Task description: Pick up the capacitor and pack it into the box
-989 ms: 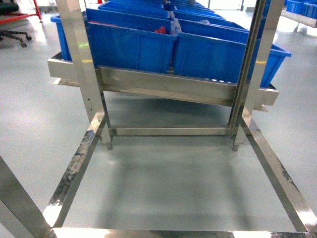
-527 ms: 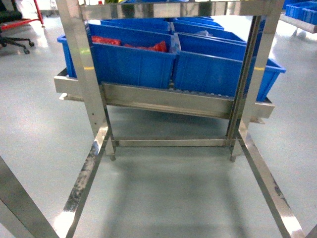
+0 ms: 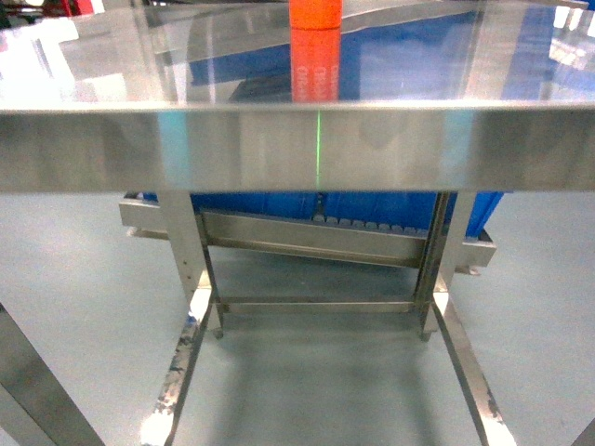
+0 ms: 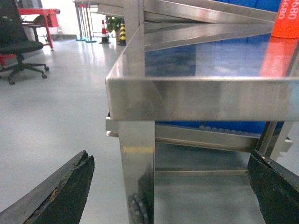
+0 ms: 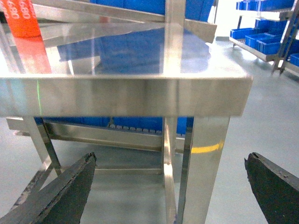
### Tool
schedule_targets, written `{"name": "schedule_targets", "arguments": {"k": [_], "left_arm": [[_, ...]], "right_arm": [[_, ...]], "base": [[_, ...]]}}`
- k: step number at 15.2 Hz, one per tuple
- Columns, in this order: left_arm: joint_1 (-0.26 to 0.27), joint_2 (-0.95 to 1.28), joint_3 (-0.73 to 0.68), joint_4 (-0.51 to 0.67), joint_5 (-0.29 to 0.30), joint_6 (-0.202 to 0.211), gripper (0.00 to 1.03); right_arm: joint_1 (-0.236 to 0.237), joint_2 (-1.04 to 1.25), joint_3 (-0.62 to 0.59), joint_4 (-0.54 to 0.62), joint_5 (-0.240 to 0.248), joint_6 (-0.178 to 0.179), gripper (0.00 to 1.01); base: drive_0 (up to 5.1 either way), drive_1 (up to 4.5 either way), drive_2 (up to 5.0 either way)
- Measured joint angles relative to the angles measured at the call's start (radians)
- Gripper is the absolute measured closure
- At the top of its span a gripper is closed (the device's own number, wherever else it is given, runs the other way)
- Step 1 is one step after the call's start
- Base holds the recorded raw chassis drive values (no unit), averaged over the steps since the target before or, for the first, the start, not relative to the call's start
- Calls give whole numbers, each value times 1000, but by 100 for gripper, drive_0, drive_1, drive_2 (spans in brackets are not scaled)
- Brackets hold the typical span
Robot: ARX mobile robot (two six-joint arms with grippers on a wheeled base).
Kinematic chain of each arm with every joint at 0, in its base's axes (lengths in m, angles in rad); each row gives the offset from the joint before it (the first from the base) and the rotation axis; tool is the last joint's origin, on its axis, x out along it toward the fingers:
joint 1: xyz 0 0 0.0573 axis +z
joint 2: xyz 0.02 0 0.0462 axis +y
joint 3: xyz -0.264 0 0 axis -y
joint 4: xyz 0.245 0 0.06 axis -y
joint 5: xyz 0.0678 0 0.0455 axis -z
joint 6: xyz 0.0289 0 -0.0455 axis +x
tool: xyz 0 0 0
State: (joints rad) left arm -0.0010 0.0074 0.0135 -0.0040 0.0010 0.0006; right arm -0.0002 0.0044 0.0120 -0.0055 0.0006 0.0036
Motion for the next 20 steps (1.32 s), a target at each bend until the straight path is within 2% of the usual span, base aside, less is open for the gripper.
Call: {"name": "schedule_targets", "arguments": {"k": [20], "left_arm": [[0,0,0,0,-2,0,5]], "right_arm": [[0,0,0,0,-1,-1,3]], "base": [[0,0,0]]}}
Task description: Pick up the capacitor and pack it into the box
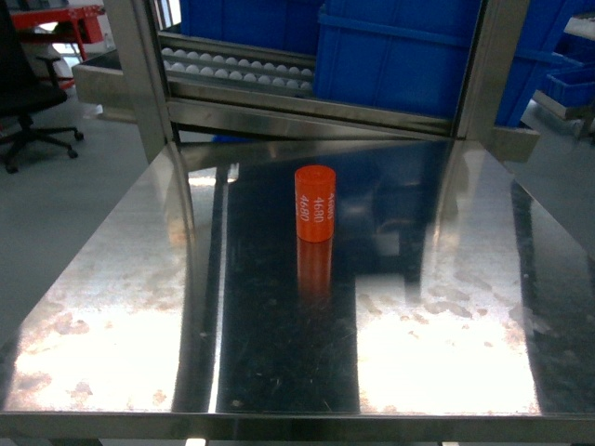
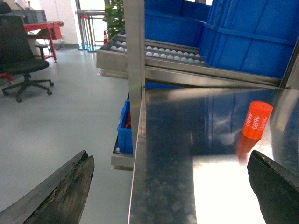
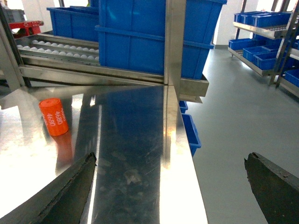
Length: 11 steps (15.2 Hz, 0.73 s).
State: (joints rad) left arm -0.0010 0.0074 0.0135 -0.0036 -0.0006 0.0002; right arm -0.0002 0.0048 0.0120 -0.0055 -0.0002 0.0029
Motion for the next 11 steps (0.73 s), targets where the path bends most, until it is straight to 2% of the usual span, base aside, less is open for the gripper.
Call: {"name": "schedule_targets", "arguments": {"k": [11], "left_arm": [[0,0,0,0,0,0,5]], "right_arm": [[0,0,0,0,0,0,3]], "base": [[0,0,0]]}}
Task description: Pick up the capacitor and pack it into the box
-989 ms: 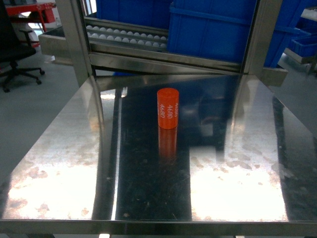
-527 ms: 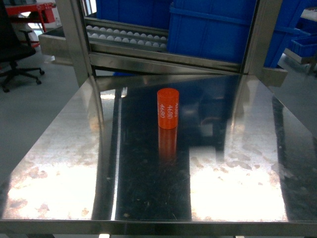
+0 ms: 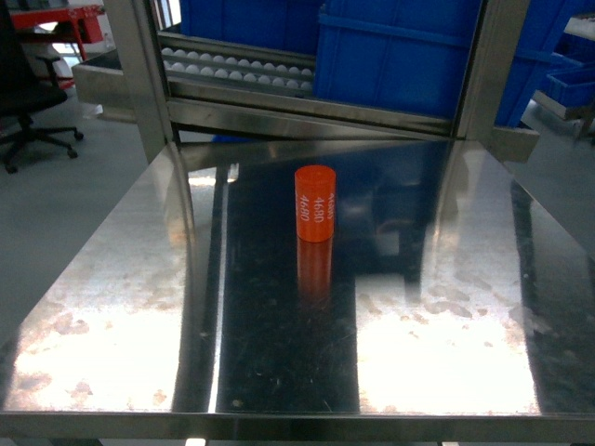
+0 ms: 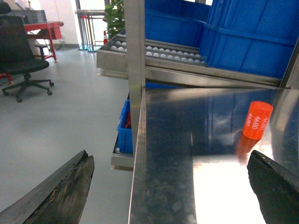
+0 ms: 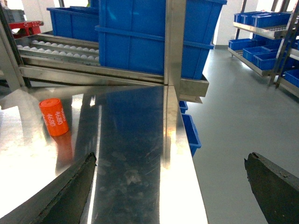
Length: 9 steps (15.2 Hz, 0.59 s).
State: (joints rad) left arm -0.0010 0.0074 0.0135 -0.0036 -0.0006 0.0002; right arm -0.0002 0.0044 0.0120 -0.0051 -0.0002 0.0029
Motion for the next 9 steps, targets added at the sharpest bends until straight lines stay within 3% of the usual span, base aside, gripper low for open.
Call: {"name": "schedule_targets", "arguments": {"k": [9], "left_arm": [[0,0,0,0,0,0,5]], "right_arm": [[0,0,0,0,0,0,3]], "base": [[0,0,0]]}}
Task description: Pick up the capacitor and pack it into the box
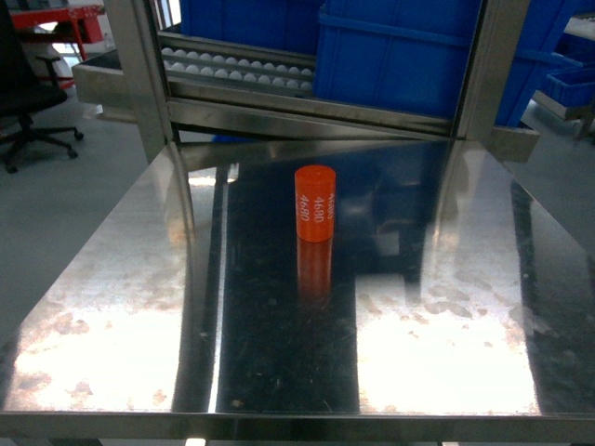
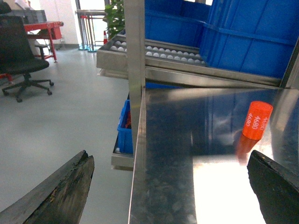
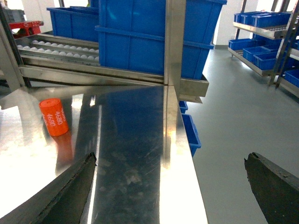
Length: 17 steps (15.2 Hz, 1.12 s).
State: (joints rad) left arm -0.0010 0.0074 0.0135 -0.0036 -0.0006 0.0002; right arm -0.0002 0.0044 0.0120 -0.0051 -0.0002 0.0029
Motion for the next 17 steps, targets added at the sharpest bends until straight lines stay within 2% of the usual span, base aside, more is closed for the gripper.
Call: {"name": "schedule_targets", "arguments": {"k": [9,10,11,12,13,15,17], "left_arm": [[-3,2,0,-2,-11,0,5],[-104,93,4,74,-222,-6,5],[-187,275,29,212,-364,-13,5],[-183,451,56,363,-409,-19,5],[-167,629,103,519,-389,-20,5],[-179,981,265,751,-264,-27,5],[-212,1327,427,862,-172,-26,5]], "right_arm": [[0,0,0,0,0,0,3],[0,0,0,0,1,0,3],[0,0,0,0,-1,0,3],[0,0,0,0,0,0,3],[0,0,0,0,0,0,3],[0,0,0,0,0,0,3],[0,0,0,0,0,0,3]], "base": [[0,0,0],[0,0,0],[0,0,0],[0,0,0],[0,0,0],[0,0,0],[0,0,0]]}}
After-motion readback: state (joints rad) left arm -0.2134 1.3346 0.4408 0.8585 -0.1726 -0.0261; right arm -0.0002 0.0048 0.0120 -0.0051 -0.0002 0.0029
